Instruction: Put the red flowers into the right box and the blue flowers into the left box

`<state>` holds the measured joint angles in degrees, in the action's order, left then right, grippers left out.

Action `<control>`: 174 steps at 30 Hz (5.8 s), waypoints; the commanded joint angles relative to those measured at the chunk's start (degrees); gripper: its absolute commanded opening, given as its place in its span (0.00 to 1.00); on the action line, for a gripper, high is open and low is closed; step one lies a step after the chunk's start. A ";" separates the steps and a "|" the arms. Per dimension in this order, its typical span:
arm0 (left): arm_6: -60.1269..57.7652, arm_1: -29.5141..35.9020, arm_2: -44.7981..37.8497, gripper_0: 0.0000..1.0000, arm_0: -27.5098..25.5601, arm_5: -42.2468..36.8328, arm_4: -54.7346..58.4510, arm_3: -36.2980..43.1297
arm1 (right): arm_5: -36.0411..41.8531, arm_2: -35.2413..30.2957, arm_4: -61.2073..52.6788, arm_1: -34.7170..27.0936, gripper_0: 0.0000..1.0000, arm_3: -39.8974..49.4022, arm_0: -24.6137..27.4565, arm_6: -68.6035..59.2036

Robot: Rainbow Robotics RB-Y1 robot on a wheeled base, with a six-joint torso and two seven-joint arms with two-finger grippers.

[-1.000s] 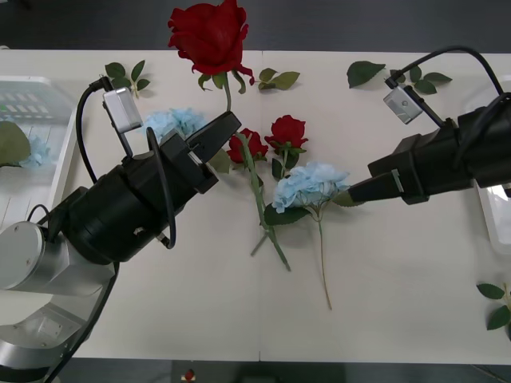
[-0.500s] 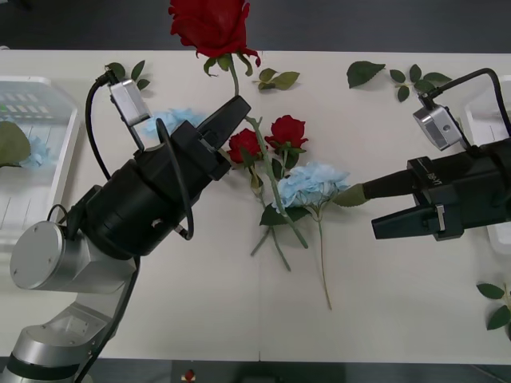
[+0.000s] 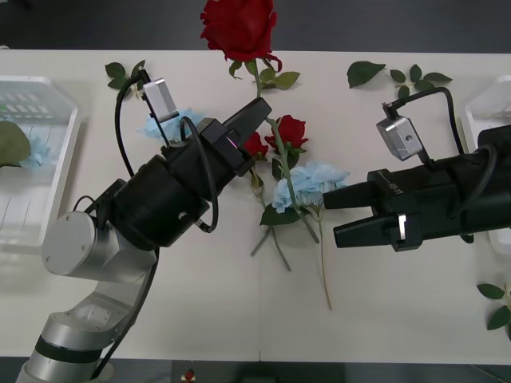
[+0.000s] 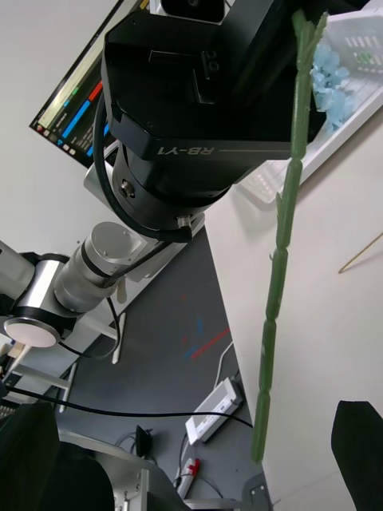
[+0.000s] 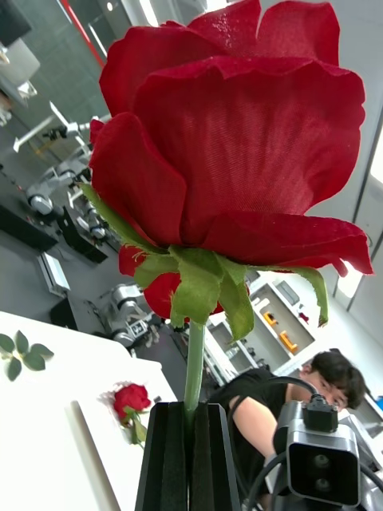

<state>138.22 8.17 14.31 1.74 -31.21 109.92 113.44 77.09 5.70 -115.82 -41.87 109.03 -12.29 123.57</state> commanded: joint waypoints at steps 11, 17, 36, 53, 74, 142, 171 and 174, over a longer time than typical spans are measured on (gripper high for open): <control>1.18 -1.32 5.11 0.00 1.42 0.44 -0.84 -1.21 | -5.20 4.85 8.85 6.27 1.00 0.66 -3.62 -0.26; 0.91 -1.49 5.46 0.00 1.51 0.44 -2.78 -1.65 | -8.62 8.19 8.94 6.98 1.00 0.49 -4.41 -0.70; -0.23 -1.49 5.99 0.00 1.51 0.53 -2.87 -1.73 | -8.80 8.36 8.94 7.42 0.00 0.49 -4.41 -1.41; -0.49 12.22 2.91 0.85 -1.74 0.18 9.09 3.72 | -8.80 7.40 6.92 6.98 0.00 0.49 -4.41 -1.93; -10.78 39.02 -21.08 0.85 0.63 -29.35 4.34 -13.86 | -4.85 -7.10 13.51 -23.34 0.00 -7.86 -5.37 -23.29; -25.89 30.59 -16.51 0.00 25.86 -29.79 -39.08 -29.16 | -3.09 0.45 47.61 -23.43 1.00 -20.61 -10.21 -37.88; -24.05 54.76 -43.14 0.00 2.65 -28.73 -41.89 -29.33 | 10.62 20.76 72.84 7.15 1.00 -2.33 -19.26 -66.62; -23.96 53.88 -41.38 0.00 1.51 -25.57 -43.73 -29.95 | 9.31 24.18 77.50 9.18 1.00 -4.35 -20.05 -69.08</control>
<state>113.59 62.15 -28.58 2.95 -58.82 67.31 83.64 87.37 28.58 -41.23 -34.20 105.65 -30.81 58.15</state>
